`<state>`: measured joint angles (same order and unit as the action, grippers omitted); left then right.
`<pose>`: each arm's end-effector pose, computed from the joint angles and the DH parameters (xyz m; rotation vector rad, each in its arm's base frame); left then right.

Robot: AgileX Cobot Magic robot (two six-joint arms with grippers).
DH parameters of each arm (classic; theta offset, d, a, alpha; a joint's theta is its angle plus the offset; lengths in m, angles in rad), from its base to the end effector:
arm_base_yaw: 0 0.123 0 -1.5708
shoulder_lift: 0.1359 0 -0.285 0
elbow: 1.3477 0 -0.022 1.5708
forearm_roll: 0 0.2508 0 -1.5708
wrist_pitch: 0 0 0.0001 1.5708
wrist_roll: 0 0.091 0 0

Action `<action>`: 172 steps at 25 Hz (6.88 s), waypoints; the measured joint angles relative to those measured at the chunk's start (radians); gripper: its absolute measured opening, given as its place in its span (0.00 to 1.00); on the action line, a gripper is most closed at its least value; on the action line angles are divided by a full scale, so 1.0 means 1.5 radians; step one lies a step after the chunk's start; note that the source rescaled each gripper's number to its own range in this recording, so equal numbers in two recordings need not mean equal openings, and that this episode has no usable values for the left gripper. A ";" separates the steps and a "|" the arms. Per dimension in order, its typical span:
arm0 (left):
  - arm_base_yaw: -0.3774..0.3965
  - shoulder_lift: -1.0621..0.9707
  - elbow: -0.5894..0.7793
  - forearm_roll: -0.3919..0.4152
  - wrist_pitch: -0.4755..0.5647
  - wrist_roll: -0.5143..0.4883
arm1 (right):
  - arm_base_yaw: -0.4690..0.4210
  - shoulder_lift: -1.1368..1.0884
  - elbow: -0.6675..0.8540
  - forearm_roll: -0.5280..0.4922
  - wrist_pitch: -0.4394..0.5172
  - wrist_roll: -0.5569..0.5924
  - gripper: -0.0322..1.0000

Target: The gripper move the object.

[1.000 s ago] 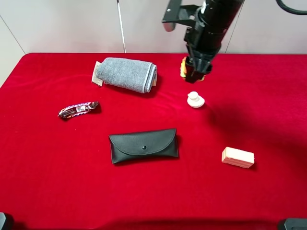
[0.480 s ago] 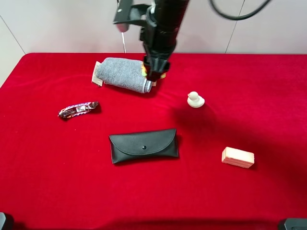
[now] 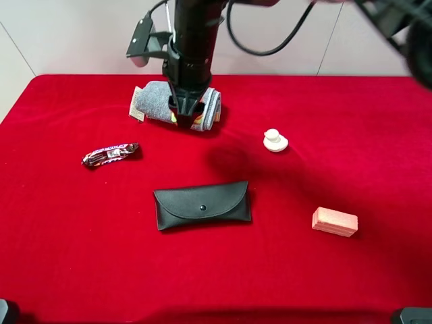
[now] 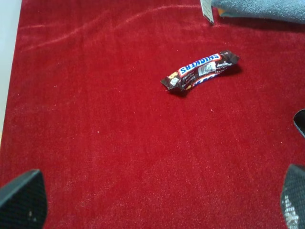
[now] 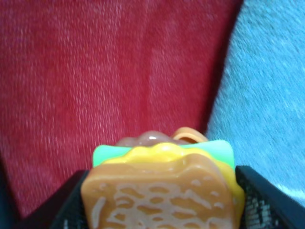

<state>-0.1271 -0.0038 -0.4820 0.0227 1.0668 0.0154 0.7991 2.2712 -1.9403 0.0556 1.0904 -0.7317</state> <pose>-0.0034 0.0023 0.2718 0.1460 2.0595 -0.0416 0.3326 0.3482 0.1865 -1.9922 2.1151 0.0877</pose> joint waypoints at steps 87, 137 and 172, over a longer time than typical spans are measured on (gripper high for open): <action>0.000 0.000 0.000 0.000 0.000 0.000 | 0.002 0.083 -0.024 0.058 0.011 0.092 1.00; 0.000 0.000 0.000 0.000 0.000 0.000 | 0.075 -0.593 0.646 -0.019 0.043 0.398 1.00; 0.000 0.000 0.000 0.000 0.000 0.000 | 0.075 -1.058 0.960 -0.022 -0.041 0.464 1.00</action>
<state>-0.1271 -0.0038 -0.4820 0.0227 1.0668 0.0154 0.9123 0.6840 -0.5007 0.0220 1.0296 -0.0356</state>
